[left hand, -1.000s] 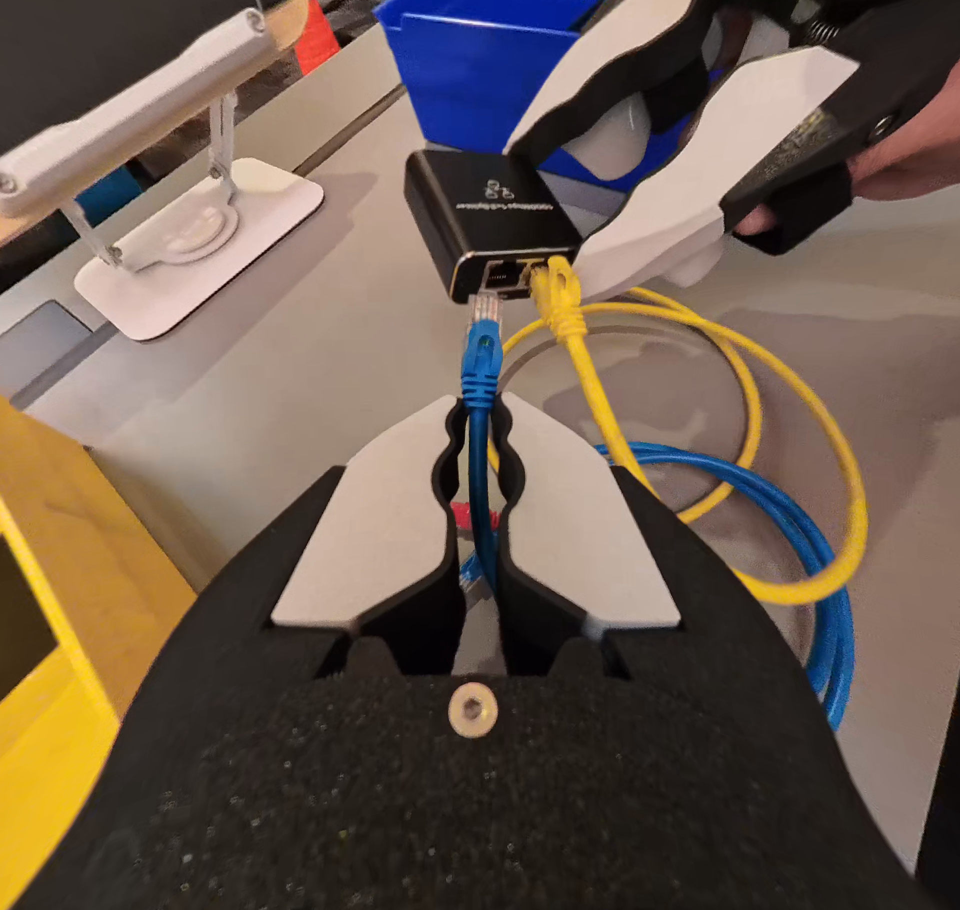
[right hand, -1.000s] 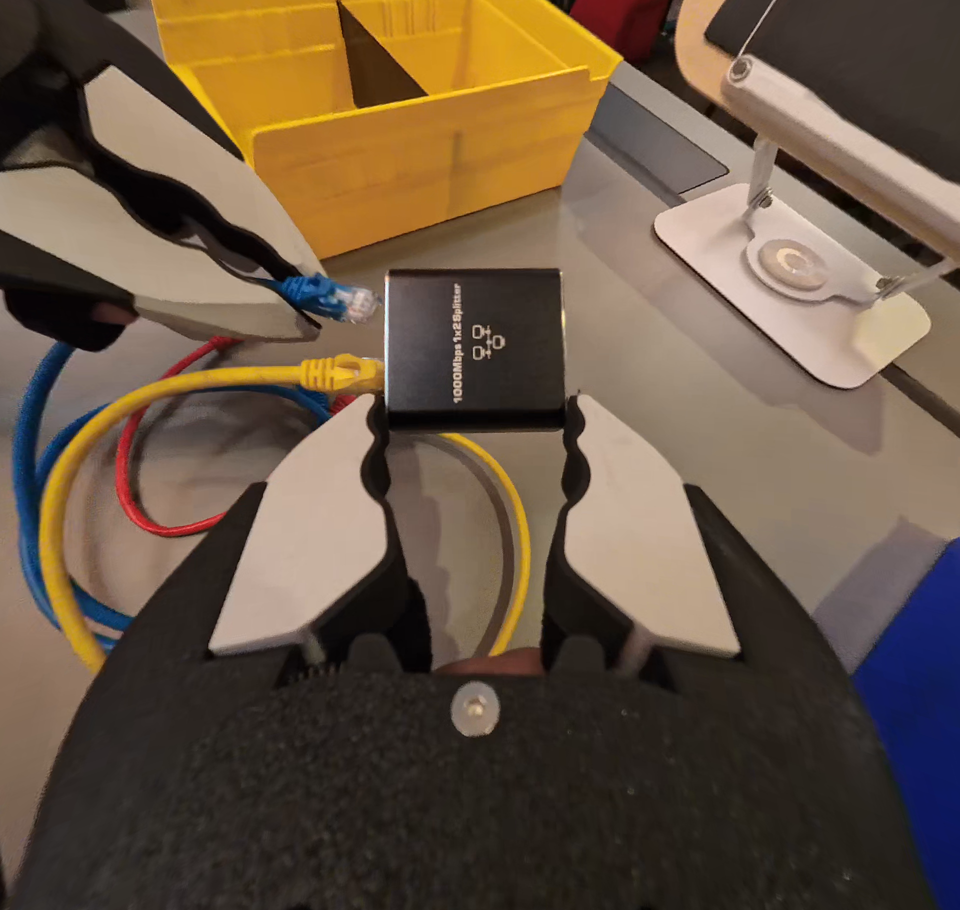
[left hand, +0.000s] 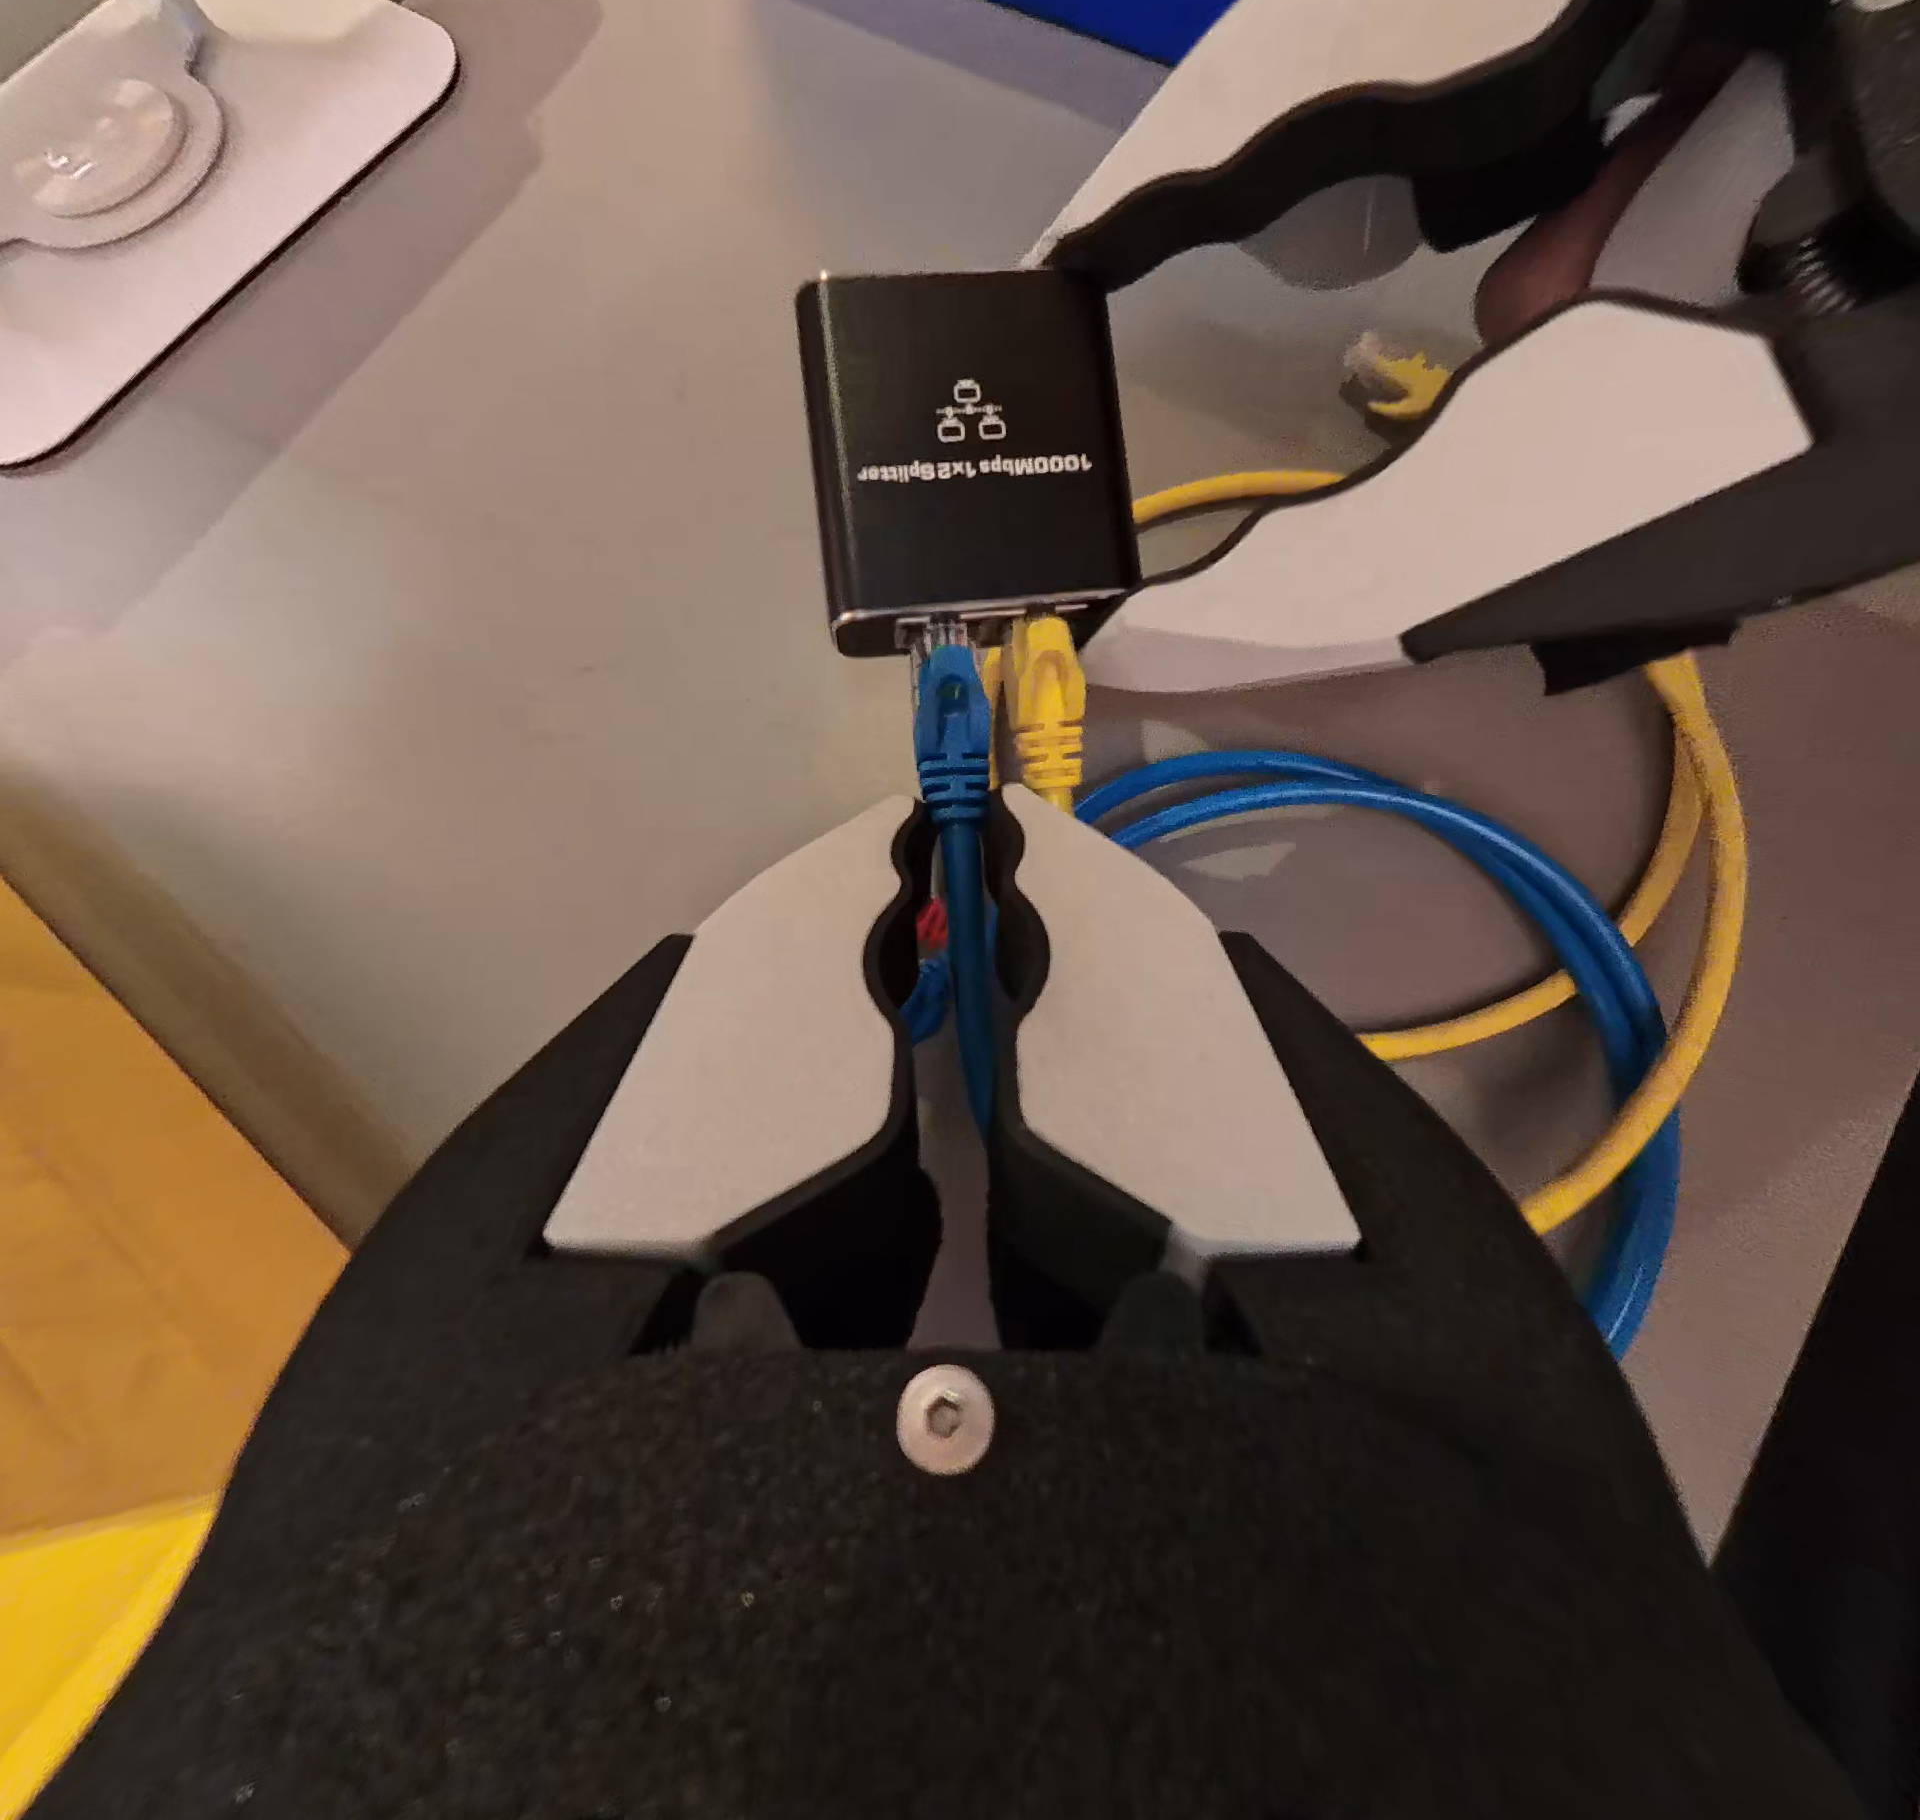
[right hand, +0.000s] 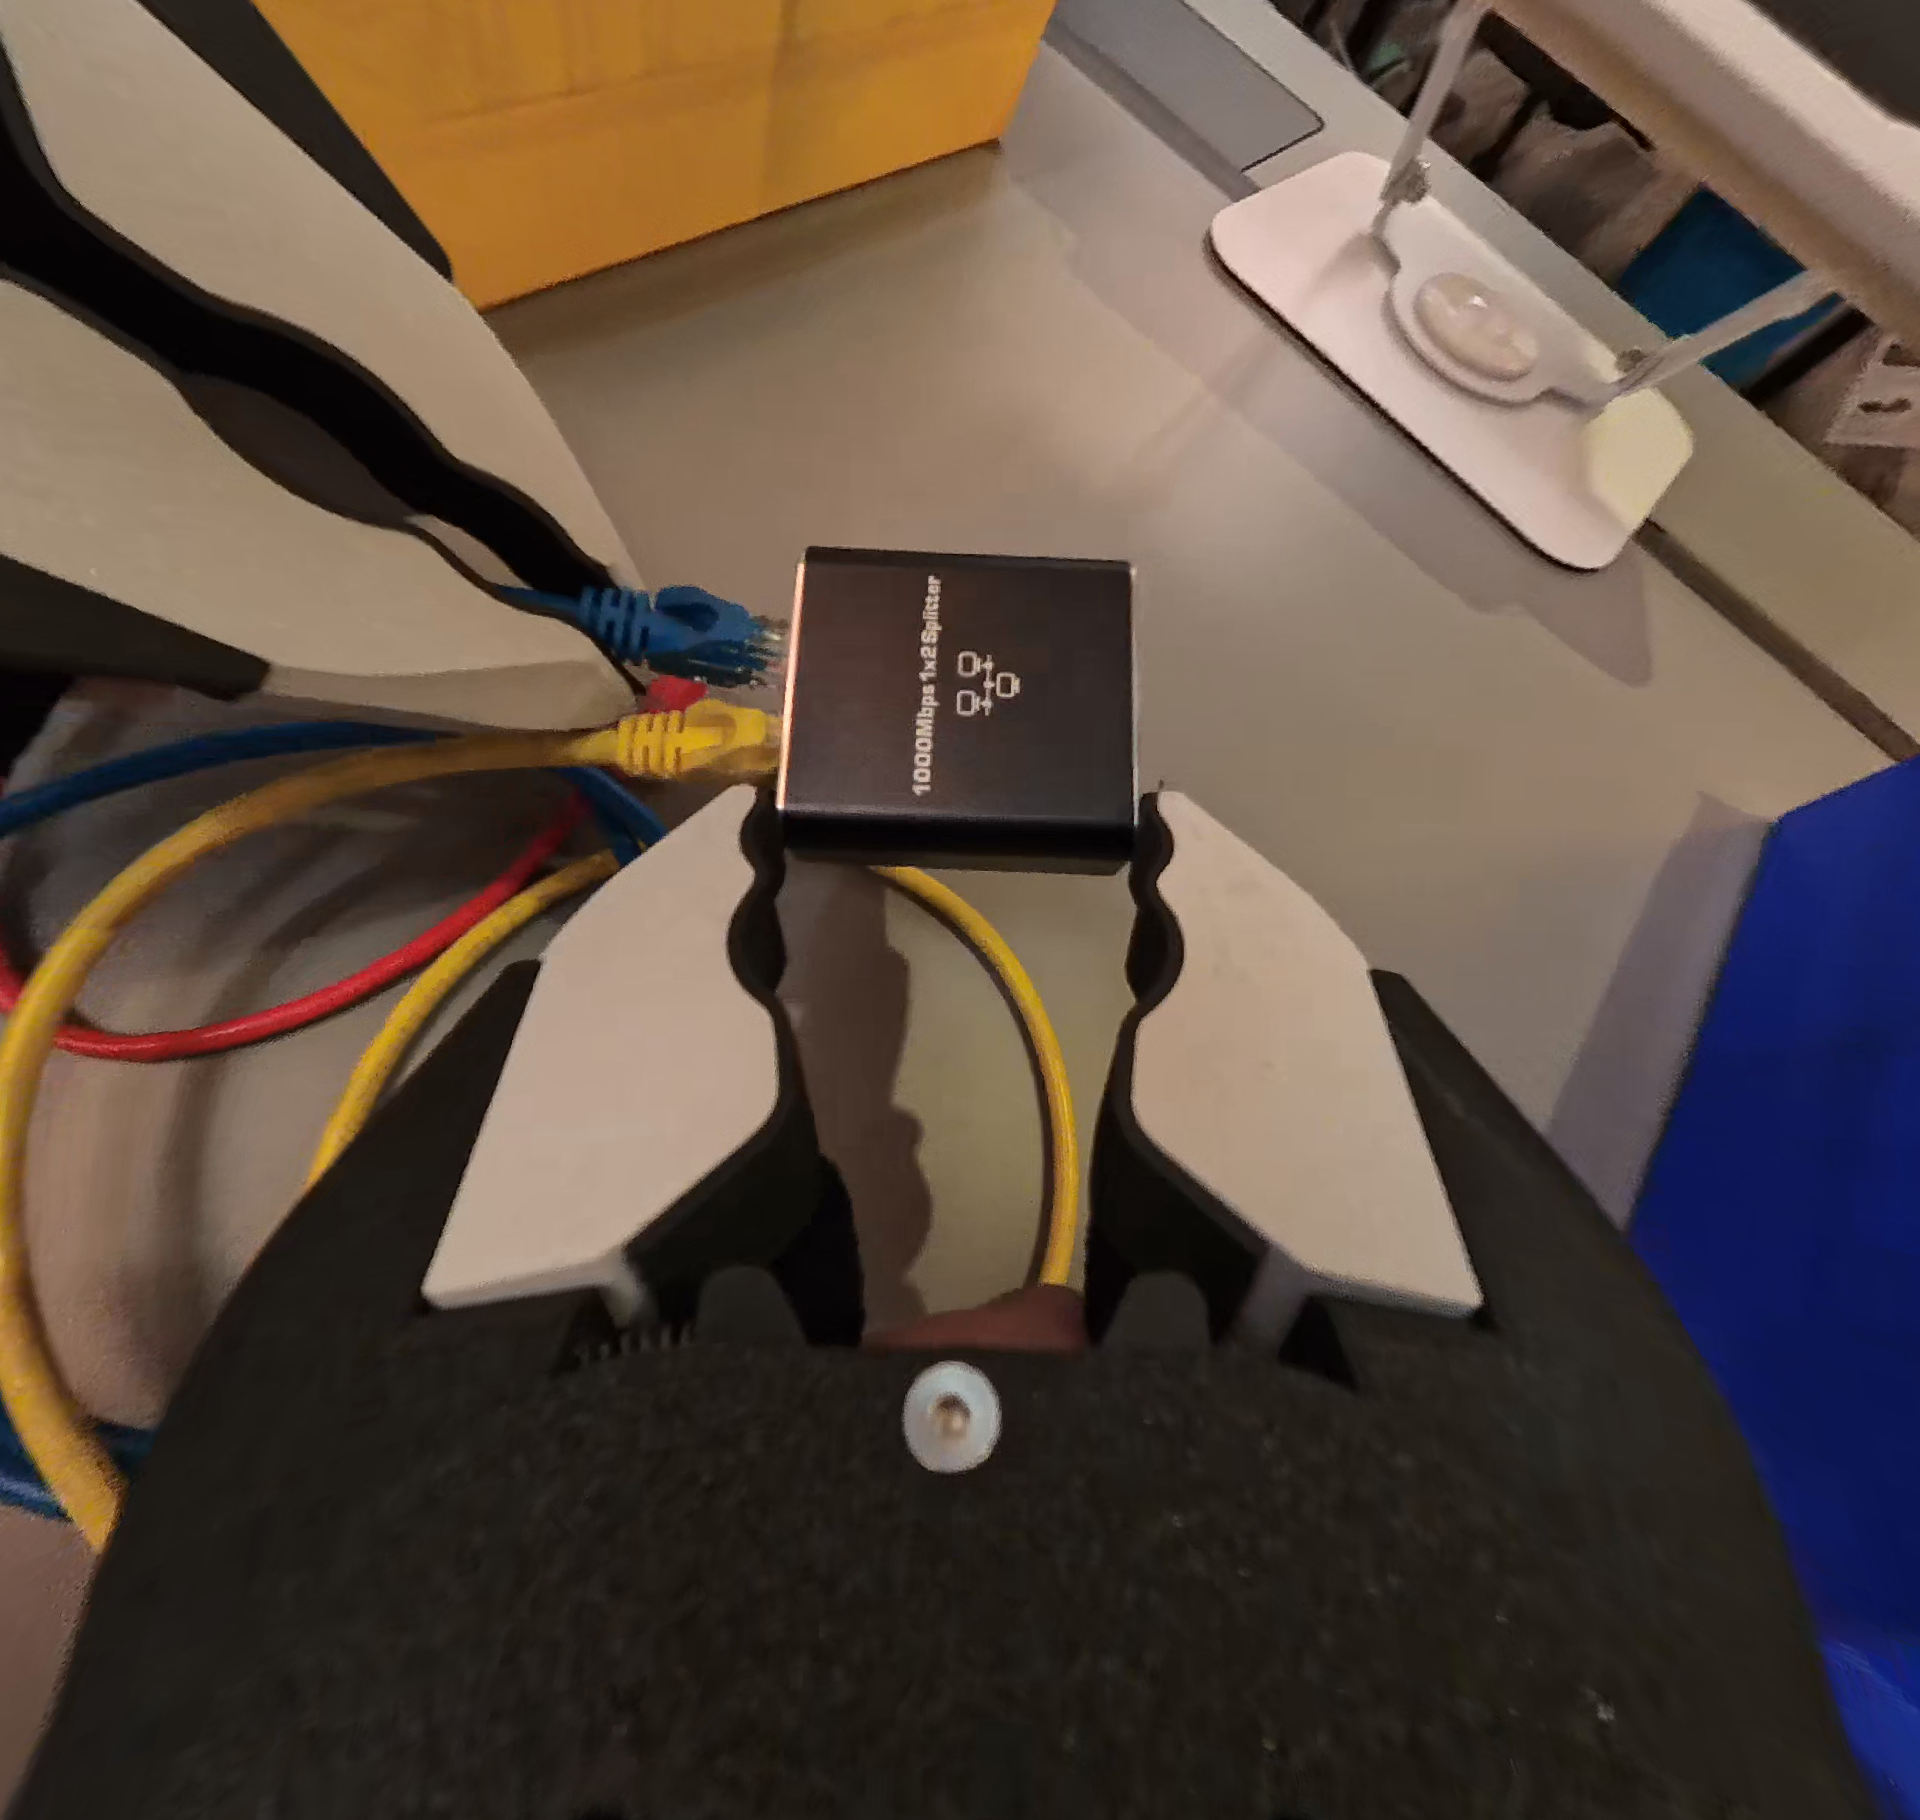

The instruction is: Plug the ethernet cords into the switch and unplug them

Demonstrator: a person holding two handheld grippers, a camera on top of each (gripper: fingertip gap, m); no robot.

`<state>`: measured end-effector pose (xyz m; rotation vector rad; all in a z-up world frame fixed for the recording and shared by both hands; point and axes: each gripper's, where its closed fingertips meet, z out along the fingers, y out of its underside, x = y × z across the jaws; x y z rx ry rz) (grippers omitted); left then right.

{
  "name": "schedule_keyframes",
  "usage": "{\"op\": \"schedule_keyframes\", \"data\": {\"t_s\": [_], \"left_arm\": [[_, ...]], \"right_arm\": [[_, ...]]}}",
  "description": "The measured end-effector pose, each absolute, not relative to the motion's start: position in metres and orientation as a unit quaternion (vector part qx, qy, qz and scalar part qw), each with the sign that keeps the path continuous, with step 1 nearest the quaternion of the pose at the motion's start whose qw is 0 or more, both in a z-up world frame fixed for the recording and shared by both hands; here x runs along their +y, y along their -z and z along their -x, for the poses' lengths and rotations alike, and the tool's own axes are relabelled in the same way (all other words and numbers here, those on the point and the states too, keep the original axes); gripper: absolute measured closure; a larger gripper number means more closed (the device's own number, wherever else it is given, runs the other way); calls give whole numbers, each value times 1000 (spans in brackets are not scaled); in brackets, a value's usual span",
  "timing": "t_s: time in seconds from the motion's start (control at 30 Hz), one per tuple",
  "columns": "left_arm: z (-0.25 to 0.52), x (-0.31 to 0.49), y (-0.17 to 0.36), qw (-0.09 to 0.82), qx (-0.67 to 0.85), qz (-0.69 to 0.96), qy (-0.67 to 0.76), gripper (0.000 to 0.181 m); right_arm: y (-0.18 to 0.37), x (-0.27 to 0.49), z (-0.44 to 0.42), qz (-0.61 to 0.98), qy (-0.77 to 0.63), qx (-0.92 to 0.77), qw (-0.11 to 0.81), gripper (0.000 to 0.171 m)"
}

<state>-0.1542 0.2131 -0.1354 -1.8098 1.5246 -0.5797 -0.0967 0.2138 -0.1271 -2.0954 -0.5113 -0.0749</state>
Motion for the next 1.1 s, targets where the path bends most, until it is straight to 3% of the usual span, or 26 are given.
{"op": "schedule_keyframes", "data": {"t_s": [0.63, 0.8, 1.1], "left_arm": [[147, 207, 128, 355, 563, 659, 350, 172], [147, 208, 137, 374, 582, 658, 298, 173], [144, 211, 136, 385, 577, 656, 297, 173]], "right_arm": [[134, 211, 105, 833, -217, -167, 481, 108], [135, 210, 102, 832, -137, -219, 491, 108], [136, 207, 98, 834, -129, -230, 485, 111]]}}
